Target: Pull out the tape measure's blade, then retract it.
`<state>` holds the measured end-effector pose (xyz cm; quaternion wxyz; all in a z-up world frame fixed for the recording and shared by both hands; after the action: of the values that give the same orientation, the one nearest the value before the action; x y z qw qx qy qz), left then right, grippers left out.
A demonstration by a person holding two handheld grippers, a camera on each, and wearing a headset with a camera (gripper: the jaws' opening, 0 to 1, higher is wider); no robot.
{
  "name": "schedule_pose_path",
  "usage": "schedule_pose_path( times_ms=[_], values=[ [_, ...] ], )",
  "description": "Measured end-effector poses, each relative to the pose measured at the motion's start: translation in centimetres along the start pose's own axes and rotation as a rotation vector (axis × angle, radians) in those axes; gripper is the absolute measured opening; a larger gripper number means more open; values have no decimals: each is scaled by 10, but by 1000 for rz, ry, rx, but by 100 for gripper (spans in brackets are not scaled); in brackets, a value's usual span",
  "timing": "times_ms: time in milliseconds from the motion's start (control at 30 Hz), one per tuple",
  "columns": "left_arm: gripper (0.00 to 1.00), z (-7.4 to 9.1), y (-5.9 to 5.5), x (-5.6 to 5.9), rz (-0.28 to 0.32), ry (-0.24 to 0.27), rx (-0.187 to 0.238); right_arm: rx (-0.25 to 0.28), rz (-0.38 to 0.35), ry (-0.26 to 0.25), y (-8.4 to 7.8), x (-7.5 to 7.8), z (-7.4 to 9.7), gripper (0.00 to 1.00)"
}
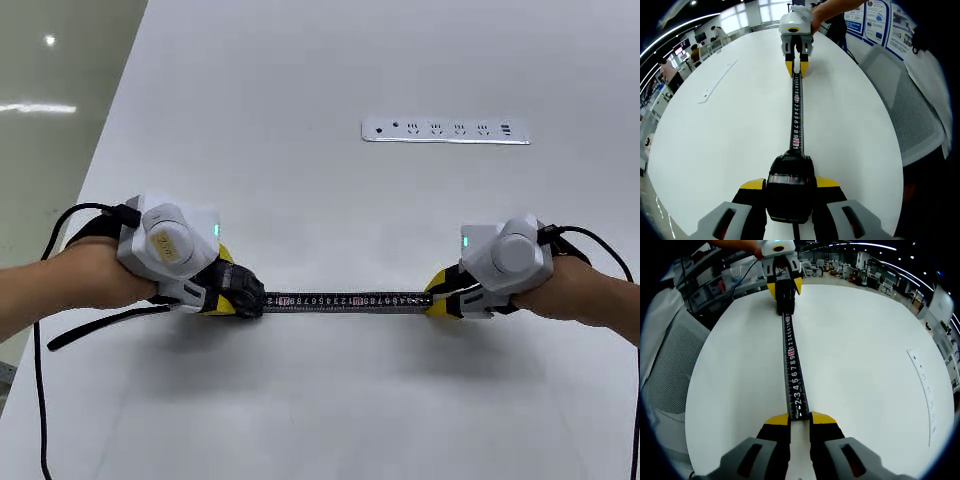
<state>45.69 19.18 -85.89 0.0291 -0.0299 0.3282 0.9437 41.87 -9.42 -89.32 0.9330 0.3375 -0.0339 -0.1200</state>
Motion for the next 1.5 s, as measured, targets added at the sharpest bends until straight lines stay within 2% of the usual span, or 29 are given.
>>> schedule_pose_path(
  times_ms=[633, 1100, 1500],
  values=[
    [33, 0, 0, 1, -17, 4, 14, -35, 49, -1, -1, 2, -1, 15],
    [34, -1, 0, -1, -27, 19, 26, -35, 20, -28, -2, 3, -1, 16],
    [38, 1, 1, 3, 1, 51, 27, -17, -28, -90, -1, 3, -2, 18]
  ],
)
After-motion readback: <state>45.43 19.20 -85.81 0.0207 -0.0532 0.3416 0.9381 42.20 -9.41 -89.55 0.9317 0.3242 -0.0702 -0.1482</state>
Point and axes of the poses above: the centre of the closed fingertips' face, and the gripper's own axes: z roughly backward along the fingers, x roughly to its right, y roughly out of its top, the point moved 5 cm from there along z, roughly backward along the fingers, and after that the axes turned 8 degrees about x, right-handed, at the moved point
